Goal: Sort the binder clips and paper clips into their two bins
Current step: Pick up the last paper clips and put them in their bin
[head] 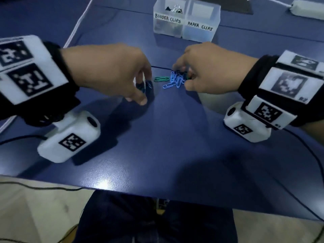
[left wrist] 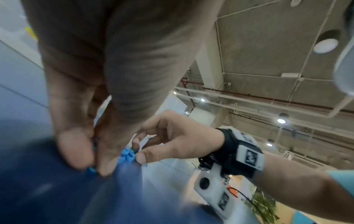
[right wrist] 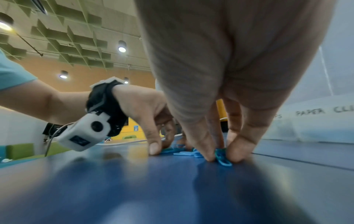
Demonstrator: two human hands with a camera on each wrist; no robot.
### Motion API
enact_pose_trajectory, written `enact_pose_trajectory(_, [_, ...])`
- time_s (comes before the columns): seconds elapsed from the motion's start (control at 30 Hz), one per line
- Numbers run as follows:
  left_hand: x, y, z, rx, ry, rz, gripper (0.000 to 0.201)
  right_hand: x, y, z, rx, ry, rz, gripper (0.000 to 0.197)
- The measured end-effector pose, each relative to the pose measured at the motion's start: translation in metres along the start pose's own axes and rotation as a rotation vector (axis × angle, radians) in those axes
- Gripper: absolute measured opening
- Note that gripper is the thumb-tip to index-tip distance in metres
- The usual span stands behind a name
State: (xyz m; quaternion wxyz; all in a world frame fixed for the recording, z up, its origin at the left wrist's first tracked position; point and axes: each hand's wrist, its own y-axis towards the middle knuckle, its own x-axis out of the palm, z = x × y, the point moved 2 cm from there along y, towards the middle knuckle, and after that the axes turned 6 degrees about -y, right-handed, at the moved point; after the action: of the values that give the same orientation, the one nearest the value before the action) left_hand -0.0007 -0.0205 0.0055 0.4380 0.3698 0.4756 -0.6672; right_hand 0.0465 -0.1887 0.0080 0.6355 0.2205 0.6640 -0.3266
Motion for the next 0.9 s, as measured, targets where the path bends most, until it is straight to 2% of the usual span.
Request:
enact_pose_trajectory(0.1, [-0.002,0.009,0.007,0.025,-0.097,0.057,0.031,0.001,0.006,-0.009,-0.030,0.032,0.039,0.035])
enact_pose_trajectory(0.2, [-0.002,0.016,0.016,0.038,-0.186,0.108,0.021,-0.001,0.007,-0.013,-0.027,0.059,0.059,0.028])
enact_pose_trajectory(0.33, [-0.004,0.018,0.019,0.058,-0.284,0.099,0.032,-0.007,0.001,0.004,0.059,0.227,0.032,0.034])
enact_pose_trajectory(0.43, [-0.006,0.013,0.015,0.022,-0.323,0.138,0.037,-0.010,-0.005,0.016,0.055,0.234,-0.015,0.047])
enact_pose_trajectory(0.57, [0.001,0.008,0.027,0.006,-0.079,0.171,0.059,-0.004,0.001,0.007,-0.031,0.093,-0.081,0.055])
enact_pose_trajectory(0.67, [0.004,0.010,0.037,0.025,-0.032,0.174,0.047,-0.002,0.008,-0.002,-0.057,0.095,-0.016,0.035])
enact_pose_trajectory(0.73, [0.001,0.011,0.038,0.042,-0.042,0.169,0.036,-0.002,0.010,-0.003,-0.042,0.107,0.001,0.030])
enact_pose_trajectory(0.83, [0.000,0.010,0.034,0.059,-0.101,0.187,0.034,0.000,0.009,0.002,-0.019,0.152,-0.002,0.047])
enact_pose_trajectory(0.9, [0.001,0.008,0.033,0.068,-0.107,0.215,0.044,0.001,0.009,0.005,-0.043,0.174,-0.028,0.057])
